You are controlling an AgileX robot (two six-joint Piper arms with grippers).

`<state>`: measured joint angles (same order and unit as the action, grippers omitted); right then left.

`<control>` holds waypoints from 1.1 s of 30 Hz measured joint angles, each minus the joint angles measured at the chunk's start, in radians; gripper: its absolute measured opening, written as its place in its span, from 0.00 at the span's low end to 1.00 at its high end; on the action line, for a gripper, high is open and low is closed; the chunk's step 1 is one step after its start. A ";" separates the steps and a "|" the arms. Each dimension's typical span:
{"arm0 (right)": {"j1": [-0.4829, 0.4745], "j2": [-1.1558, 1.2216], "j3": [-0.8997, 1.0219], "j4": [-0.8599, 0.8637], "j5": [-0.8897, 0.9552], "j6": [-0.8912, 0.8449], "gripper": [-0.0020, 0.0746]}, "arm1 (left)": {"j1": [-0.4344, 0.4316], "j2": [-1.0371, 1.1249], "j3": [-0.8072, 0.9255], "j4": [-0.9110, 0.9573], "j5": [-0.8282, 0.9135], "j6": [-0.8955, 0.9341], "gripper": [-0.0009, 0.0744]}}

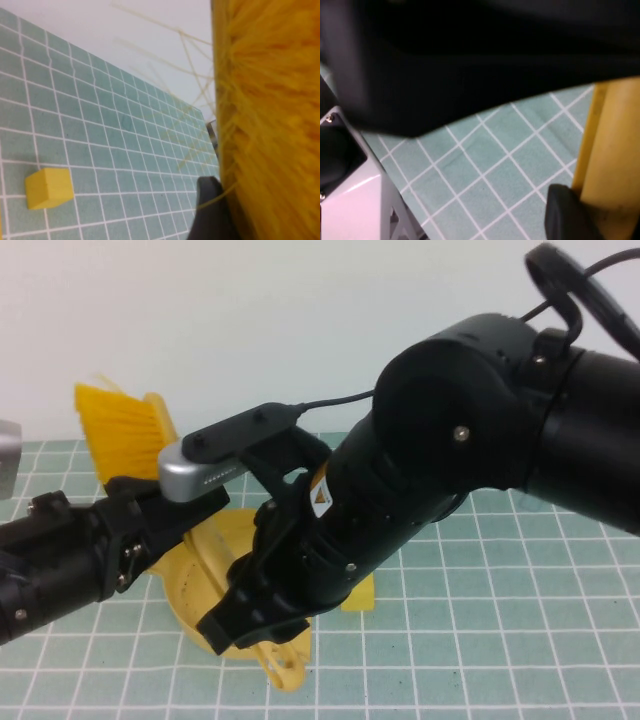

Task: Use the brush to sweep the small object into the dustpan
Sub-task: Hand over the broom

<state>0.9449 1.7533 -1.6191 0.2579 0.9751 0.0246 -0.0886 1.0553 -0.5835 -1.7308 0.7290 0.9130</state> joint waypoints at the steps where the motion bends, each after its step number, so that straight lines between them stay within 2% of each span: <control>1: 0.005 0.002 0.000 0.000 -0.006 0.000 0.27 | 0.000 0.000 0.000 0.000 -0.004 -0.006 0.57; 7: 0.006 0.004 0.000 0.000 -0.011 -0.002 0.27 | 0.000 0.002 0.000 0.000 -0.014 -0.015 0.45; 11: 0.006 0.004 0.000 0.000 -0.019 -0.002 0.27 | 0.000 0.002 0.000 -0.002 -0.024 -0.025 0.25; 12: 0.006 0.004 0.000 0.000 -0.023 -0.002 0.27 | 0.000 0.002 0.000 -0.004 -0.024 -0.027 0.23; 24: 0.006 0.004 -0.006 0.000 -0.022 -0.006 0.30 | 0.001 0.002 0.000 -0.009 -0.010 -0.019 0.22; 31: -0.002 0.004 -0.113 0.022 0.077 -0.016 0.53 | 0.000 0.001 -0.002 -0.002 0.070 -0.001 0.22; 33: -0.026 -0.001 -0.147 0.036 0.131 -0.031 0.56 | 0.000 0.001 -0.002 -0.002 0.070 0.001 0.22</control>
<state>0.9188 1.7525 -1.7663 0.2943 1.1066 -0.0063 -0.0890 1.0558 -0.5851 -1.7330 0.7985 0.9137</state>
